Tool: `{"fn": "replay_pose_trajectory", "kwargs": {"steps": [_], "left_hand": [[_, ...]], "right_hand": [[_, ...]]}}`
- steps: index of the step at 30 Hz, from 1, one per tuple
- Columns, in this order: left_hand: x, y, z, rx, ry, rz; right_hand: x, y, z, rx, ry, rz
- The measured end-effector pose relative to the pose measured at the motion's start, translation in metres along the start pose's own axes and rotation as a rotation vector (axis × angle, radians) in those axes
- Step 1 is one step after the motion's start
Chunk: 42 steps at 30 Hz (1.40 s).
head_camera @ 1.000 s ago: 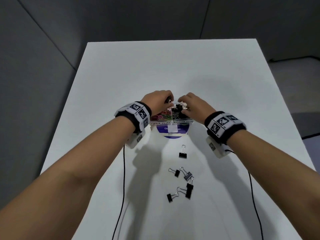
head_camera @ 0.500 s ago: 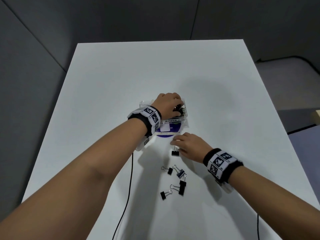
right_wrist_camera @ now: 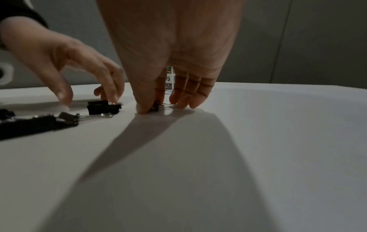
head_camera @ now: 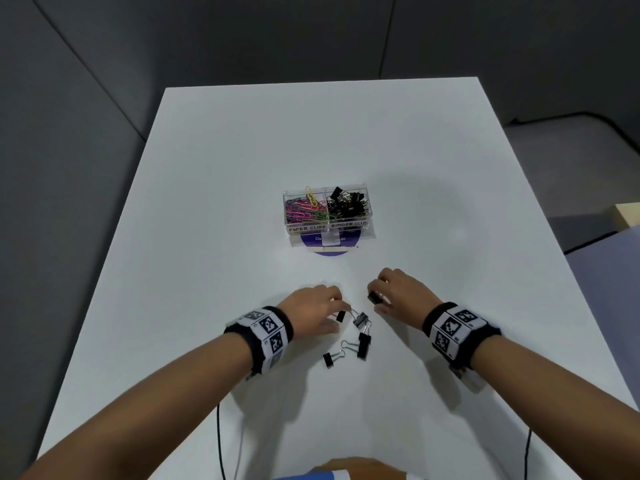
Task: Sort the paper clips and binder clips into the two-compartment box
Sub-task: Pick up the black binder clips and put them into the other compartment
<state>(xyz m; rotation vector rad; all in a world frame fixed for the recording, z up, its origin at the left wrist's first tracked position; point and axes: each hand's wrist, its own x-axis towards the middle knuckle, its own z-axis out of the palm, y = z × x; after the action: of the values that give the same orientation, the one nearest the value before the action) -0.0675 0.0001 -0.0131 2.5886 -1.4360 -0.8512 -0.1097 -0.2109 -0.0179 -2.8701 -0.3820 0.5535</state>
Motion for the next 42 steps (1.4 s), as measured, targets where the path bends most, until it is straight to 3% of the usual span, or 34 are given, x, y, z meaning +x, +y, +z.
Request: {"fn": "replay_pose_trajectory", "kwargs": {"steps": [13,21,29,42], "left_hand": [[0.001,0.013,0.004,-0.072,0.107,-0.158],[-0.015,0.018,0.009,-0.235,0.142,-0.241],[-0.029,0.027,0.034,-0.094,-0.02,-0.2],[-0.03,0.031,0.035,0.091,0.065,-0.2]], "right_hand": [[-0.021,-0.014,0.004,0.249,-0.103,0.275],[-0.036,-0.043,0.01,0.272,-0.101,0.174],[-0.053,-0.055,0.025,0.097,-0.156,0.037],[-0.031,-0.065,0.033,-0.17,-0.066,-0.042]]}}
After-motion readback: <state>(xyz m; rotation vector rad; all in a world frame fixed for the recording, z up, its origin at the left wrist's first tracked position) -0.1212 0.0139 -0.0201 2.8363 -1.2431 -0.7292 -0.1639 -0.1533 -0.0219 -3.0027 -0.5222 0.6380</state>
